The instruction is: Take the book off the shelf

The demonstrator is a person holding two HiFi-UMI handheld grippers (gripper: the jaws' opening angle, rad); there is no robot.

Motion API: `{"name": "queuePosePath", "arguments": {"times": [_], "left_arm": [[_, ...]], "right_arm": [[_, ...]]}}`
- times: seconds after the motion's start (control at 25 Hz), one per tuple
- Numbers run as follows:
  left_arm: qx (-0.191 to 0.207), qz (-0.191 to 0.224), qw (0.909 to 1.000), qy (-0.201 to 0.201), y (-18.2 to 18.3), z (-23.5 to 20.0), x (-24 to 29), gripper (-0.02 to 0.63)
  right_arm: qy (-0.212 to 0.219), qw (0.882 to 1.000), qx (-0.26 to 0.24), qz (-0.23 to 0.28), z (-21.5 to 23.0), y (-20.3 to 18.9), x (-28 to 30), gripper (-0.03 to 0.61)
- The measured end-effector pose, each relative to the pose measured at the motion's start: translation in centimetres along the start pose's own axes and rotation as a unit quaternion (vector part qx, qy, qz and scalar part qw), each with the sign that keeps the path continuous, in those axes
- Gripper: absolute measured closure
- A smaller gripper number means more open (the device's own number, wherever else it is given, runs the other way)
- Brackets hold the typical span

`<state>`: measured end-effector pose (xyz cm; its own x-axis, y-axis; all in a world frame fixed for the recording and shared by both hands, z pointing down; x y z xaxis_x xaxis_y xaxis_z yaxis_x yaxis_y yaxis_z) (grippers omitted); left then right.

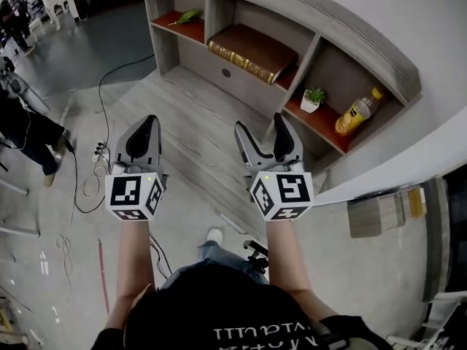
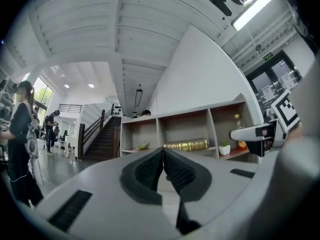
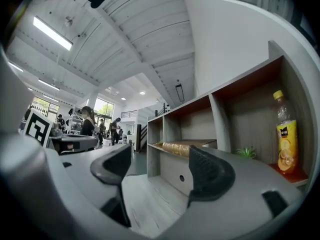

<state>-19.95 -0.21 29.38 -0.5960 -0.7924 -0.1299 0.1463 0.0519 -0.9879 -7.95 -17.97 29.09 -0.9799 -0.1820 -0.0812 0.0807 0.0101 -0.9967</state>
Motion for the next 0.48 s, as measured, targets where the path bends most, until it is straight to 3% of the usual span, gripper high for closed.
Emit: {"name": "queuePosePath", "arguments": {"times": [0.48], "left_arm": [[-0.026,0.001,0.9991,-0.034,-2.8,0.1,6.6,0.603]], "right_arm": [[-0.039,0.999,-0.018,-0.03,3.7,-2.5,2.1,0.216]]}}
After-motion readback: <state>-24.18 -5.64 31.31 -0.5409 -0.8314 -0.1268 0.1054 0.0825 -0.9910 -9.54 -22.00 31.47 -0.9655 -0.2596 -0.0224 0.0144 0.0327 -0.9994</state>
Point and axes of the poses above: the fingertips, and each gripper's own axes: x forward along the fingers, z to its right, y out of its top, the point moved 1 cm from there along -x, backward along the fingers
